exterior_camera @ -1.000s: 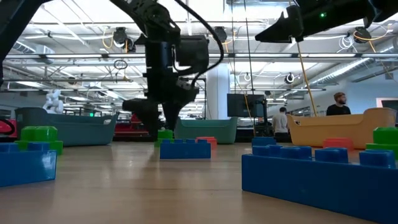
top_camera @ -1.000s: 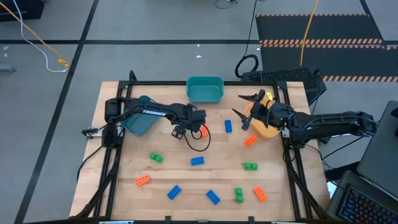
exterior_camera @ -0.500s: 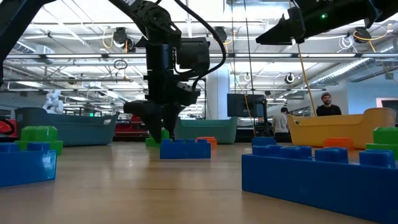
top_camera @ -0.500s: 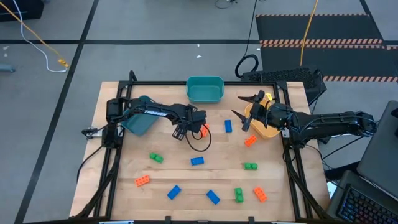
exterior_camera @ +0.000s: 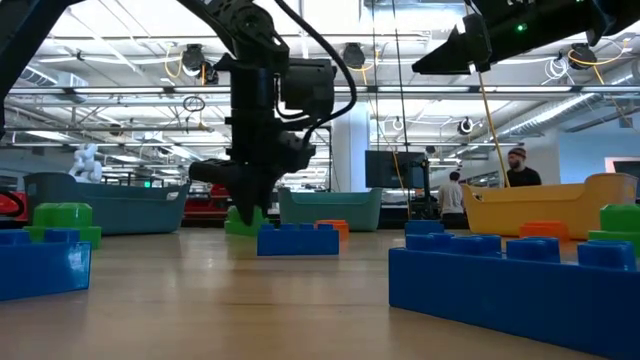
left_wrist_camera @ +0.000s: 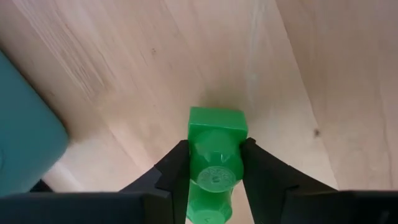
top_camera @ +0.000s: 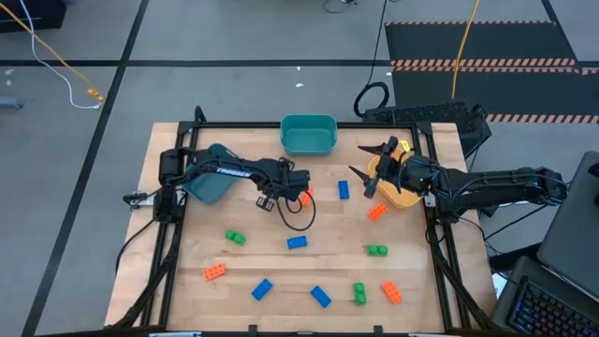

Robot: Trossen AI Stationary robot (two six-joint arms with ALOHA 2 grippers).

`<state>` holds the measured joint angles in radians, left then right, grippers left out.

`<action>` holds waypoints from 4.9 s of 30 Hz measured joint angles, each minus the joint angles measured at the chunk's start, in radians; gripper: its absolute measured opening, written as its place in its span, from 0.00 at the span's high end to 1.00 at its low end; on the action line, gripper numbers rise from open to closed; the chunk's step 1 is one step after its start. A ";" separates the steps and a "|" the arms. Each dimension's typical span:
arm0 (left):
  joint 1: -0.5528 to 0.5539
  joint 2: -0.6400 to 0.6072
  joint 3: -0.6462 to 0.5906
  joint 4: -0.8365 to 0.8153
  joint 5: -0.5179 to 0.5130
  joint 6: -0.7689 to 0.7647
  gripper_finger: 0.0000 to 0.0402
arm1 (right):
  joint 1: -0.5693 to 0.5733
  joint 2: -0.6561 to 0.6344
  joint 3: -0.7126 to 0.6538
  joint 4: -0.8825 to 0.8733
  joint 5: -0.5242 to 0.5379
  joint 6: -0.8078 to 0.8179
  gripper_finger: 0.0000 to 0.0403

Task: Sort & place blocks by color
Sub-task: Put the green game piece into the green bin, then put the orange game piece into the yellow bin

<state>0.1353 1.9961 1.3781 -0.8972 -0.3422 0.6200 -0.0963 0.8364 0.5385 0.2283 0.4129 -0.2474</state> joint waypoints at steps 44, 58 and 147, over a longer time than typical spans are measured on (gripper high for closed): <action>0.006 0.002 0.316 0.283 -0.130 -0.030 0.71 | 0.000 -0.035 0.000 -0.138 0.084 0.008 0.26; 0.247 0.008 0.316 0.473 0.039 -0.128 0.71 | 0.000 -0.053 0.000 -0.133 0.107 0.042 0.26; -0.014 -0.488 -0.556 1.475 0.326 -0.587 0.36 | 0.015 0.443 0.321 -1.073 -0.405 0.307 0.26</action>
<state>0.1211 1.5078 0.8219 0.5778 -0.0162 0.0326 -0.0810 1.2791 0.8597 -0.8446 0.0078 0.0598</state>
